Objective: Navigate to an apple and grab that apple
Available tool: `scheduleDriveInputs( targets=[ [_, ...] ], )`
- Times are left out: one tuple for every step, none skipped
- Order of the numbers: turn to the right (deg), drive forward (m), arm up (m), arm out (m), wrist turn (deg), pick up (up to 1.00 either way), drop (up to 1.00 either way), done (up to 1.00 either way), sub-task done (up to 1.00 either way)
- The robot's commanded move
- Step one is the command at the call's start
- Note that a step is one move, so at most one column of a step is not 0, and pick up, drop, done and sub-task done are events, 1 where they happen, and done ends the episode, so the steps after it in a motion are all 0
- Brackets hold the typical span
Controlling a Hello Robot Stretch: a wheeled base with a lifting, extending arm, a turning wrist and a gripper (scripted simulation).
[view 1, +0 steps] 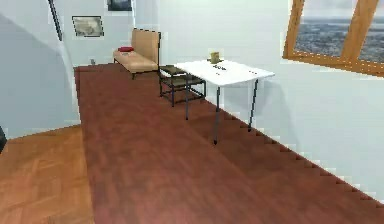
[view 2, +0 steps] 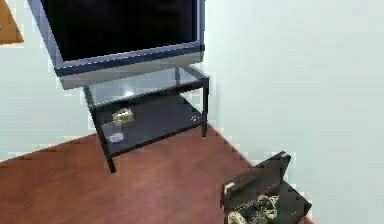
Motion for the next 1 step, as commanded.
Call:
scheduleDriveInputs(
  targets=[
    [-45.0, 0.0, 0.0, 0.0, 0.0, 0.0, 0.0, 0.0, 0.0]
  ],
)
